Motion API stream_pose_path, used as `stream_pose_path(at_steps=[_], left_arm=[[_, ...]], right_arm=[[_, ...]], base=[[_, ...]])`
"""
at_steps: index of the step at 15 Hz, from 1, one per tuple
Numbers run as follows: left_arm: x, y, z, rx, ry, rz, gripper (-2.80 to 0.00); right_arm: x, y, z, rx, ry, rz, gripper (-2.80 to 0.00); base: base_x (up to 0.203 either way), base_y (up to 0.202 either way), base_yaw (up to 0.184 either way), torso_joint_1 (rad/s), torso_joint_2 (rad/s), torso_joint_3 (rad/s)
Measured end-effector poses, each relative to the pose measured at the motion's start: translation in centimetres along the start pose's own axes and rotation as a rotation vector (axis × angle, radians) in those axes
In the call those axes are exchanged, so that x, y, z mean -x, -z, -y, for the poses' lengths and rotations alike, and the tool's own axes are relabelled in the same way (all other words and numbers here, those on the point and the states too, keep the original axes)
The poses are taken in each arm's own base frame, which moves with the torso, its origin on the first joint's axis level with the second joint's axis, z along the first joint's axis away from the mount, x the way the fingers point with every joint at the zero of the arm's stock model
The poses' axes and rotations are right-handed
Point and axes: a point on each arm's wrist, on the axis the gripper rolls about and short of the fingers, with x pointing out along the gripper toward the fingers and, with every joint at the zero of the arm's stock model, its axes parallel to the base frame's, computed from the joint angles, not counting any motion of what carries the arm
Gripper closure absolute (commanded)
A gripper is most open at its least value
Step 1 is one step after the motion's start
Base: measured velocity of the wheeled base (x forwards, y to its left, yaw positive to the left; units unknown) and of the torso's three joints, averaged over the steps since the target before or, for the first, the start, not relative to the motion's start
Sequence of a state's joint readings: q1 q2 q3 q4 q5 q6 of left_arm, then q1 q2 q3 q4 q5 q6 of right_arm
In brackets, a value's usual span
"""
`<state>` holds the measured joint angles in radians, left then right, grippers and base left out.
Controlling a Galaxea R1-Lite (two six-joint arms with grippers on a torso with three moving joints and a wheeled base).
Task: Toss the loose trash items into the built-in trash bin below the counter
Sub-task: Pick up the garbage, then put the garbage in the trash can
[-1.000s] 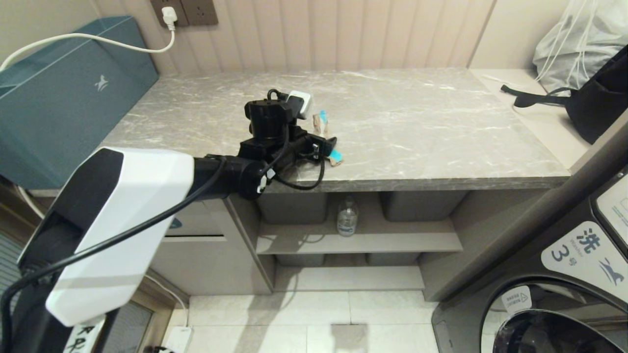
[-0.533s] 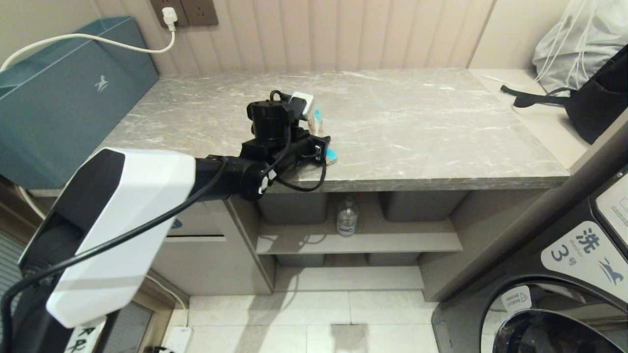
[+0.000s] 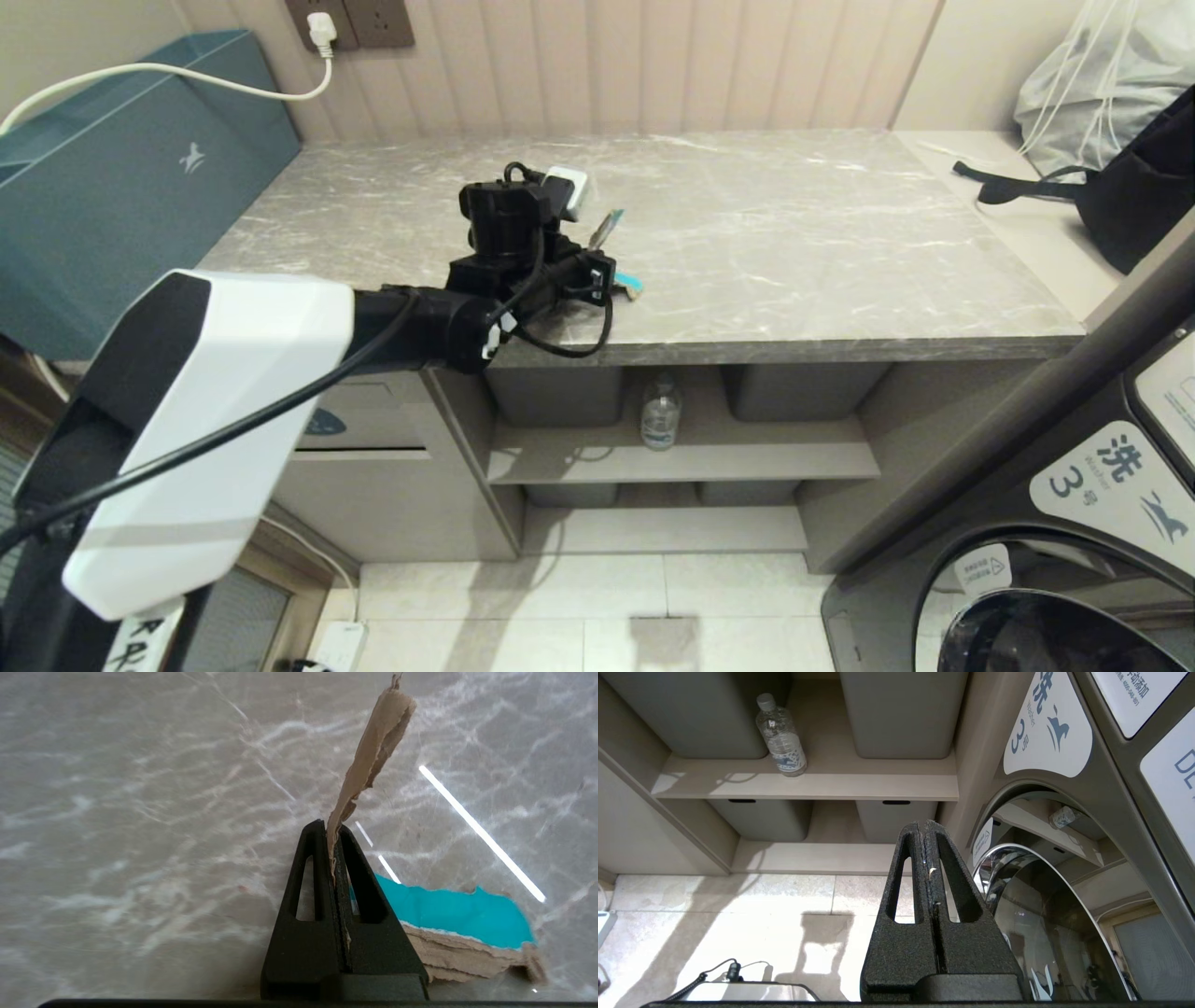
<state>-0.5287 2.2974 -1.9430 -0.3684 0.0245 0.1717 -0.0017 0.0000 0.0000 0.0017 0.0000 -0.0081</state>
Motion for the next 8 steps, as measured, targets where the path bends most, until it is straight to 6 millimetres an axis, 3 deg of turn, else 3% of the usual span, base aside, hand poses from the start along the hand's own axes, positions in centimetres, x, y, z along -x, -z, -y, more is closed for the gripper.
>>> stream_pose_path(at_steps=[2, 4, 6, 8], left_arm=[[1.6, -2.7, -0.5, 0.017, -0.01, 0.039, 0.0], [4.6, -6.3, -1.5, 0.048, -0.029, 0.081, 0.0], [9.8, -9.9, -3.7, 0.09, -0.073, 0.109, 0.0], [16.5, -11.8, -6.0, 0.145, -0.125, 0.094, 0.0]], right_arm=[[0.0, 0.0, 0.0, 0.0, 0.0, 0.0, 0.0], [0.0, 0.0, 0.0, 0.0, 0.0, -0.001, 0.0], [0.0, 0.0, 0.0, 0.001, 0.0, -0.001, 0.0], [0.0, 0.0, 0.0, 0.002, -0.001, -0.001, 0.0]], base=[[0.0, 0.0, 0.0, 0.0, 0.0, 0.0], [0.0, 0.0, 0.0, 0.0, 0.0, 0.0], [0.0, 0.0, 0.0, 0.0, 0.0, 0.0], [0.0, 0.0, 0.0, 0.0, 0.0, 0.0]])
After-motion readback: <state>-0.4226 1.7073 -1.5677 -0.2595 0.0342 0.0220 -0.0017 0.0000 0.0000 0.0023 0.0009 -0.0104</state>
